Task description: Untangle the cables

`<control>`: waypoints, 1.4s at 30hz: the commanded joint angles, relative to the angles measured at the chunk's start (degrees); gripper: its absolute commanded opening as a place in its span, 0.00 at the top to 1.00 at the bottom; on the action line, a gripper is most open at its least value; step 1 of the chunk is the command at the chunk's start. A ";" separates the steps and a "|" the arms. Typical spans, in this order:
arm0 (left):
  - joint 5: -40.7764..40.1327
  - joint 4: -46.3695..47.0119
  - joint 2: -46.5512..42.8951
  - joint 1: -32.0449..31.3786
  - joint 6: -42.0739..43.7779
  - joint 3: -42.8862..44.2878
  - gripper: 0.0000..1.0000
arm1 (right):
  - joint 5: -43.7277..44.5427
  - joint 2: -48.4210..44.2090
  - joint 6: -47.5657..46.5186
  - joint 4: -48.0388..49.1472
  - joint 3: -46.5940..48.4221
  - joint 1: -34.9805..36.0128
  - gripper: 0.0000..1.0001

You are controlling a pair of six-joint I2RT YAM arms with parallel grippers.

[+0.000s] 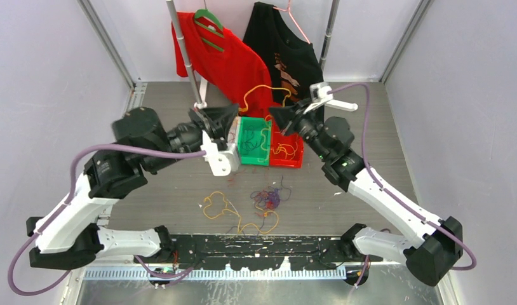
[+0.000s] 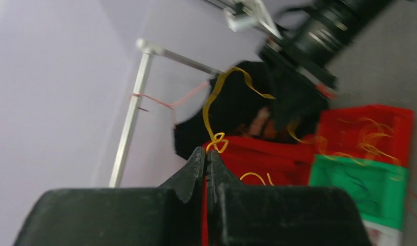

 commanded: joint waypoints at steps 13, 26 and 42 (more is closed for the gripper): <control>1.93 -10.53 -6.54 -0.15 -16.06 -24.76 0.01 | -13.43 -0.53 27.86 4.46 11.02 -11.33 0.99; 12.21 -10.93 2.77 10.38 -57.62 0.06 0.01 | -13.86 -0.38 19.26 -6.89 13.65 -11.19 0.99; 6.71 3.20 3.70 11.48 -54.67 -12.50 0.04 | 0.13 8.44 3.31 -41.68 31.75 -0.72 0.99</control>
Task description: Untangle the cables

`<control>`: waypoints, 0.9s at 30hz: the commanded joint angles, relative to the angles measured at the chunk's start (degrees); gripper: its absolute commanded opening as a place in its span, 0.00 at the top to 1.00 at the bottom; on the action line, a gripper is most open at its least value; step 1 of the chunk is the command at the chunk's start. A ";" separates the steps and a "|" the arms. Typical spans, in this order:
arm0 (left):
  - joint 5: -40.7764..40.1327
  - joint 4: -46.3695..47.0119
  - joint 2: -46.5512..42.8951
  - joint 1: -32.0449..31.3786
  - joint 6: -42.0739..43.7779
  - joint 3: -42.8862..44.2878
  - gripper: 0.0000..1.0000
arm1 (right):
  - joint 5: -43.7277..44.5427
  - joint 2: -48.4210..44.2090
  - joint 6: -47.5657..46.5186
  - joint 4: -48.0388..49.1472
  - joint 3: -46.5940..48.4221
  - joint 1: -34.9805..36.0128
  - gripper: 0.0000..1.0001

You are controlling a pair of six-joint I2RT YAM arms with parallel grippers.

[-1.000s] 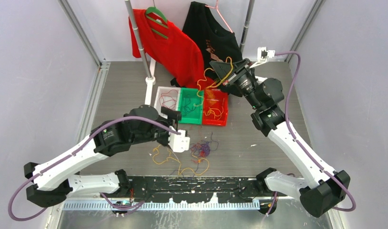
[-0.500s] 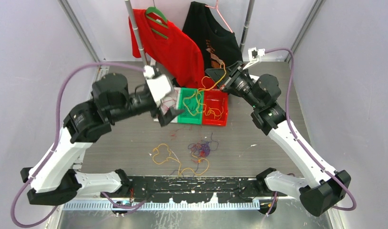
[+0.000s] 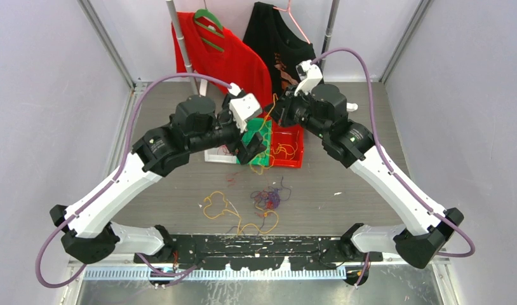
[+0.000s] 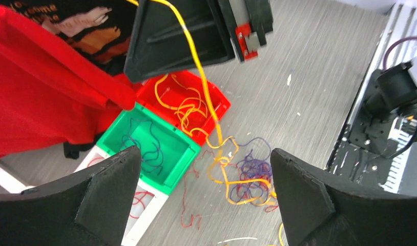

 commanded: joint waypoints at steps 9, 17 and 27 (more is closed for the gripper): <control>6.17 16.06 -5.08 10.40 -0.70 -9.86 0.16 | -10.48 0.08 6.30 -0.88 4.28 0.00 0.99; 29.17 12.10 -4.65 14.72 -7.18 -8.52 0.16 | -17.50 -2.25 12.61 8.26 0.33 -0.01 0.99; 36.40 13.13 -4.61 15.71 -11.03 -9.51 0.18 | -21.71 -3.89 17.57 15.03 -2.27 -0.04 0.99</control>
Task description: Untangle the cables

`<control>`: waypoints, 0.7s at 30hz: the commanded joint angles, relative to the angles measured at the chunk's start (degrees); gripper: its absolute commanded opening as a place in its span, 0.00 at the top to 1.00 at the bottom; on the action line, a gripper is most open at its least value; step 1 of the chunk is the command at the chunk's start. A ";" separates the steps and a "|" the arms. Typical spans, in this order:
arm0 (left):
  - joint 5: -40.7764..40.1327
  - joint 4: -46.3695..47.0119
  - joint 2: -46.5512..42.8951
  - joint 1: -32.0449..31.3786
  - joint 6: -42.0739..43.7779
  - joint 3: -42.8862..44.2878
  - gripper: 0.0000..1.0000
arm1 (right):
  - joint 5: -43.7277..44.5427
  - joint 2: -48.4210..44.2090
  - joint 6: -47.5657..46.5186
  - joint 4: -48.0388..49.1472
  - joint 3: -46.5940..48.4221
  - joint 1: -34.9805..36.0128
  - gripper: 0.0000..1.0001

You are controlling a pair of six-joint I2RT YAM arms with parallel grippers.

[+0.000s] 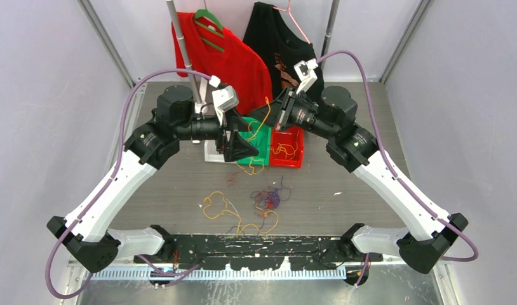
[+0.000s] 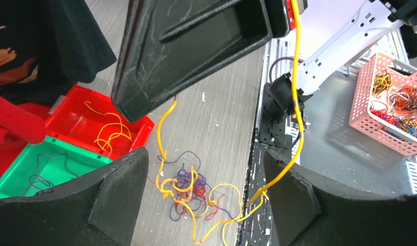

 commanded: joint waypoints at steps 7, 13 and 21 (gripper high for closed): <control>6.98 8.41 0.87 3.28 -12.38 1.10 0.46 | -4.70 -2.74 6.40 10.77 -1.92 -0.09 0.99; 13.42 7.36 1.86 3.67 -14.54 2.14 0.78 | -8.01 -3.28 14.69 20.33 -5.82 -2.25 0.99; 14.09 10.40 1.77 3.66 -18.61 2.17 0.87 | -8.85 -2.73 16.20 19.91 -6.36 -2.98 0.99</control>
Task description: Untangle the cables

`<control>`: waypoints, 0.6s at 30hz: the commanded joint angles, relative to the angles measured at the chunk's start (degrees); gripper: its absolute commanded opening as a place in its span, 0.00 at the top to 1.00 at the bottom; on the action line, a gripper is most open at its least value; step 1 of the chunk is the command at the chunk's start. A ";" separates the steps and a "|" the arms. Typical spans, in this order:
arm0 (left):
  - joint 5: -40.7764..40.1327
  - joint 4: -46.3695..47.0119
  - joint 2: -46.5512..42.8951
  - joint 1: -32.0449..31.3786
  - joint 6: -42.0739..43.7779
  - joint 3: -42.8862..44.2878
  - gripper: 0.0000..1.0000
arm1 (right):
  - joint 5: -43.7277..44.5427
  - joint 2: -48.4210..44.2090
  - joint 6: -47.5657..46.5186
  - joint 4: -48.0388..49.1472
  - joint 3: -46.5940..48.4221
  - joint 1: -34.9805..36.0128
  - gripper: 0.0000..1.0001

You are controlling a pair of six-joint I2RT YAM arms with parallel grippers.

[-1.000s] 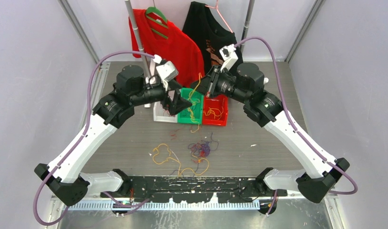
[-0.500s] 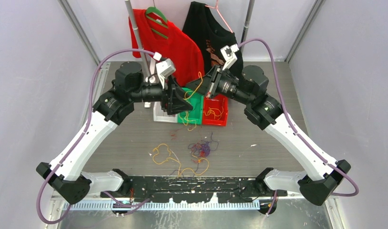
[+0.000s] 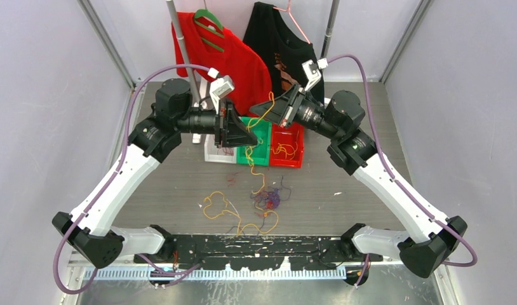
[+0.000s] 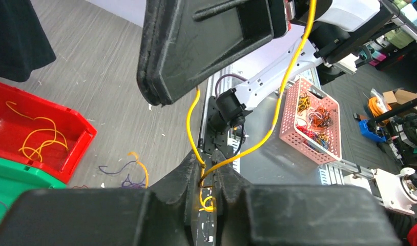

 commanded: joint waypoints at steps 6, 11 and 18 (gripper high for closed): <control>-6.38 -2.35 -0.39 0.25 3.12 4.57 1.00 | -1.23 0.42 0.97 -0.95 1.13 -0.44 0.67; -19.70 -9.12 -0.86 0.25 11.76 6.96 1.00 | -0.09 -3.42 -3.58 -9.43 -1.49 -3.32 0.33; -27.96 -19.22 0.22 0.21 23.21 11.34 1.00 | -6.18 -9.95 -20.94 -27.46 -3.32 -6.02 0.29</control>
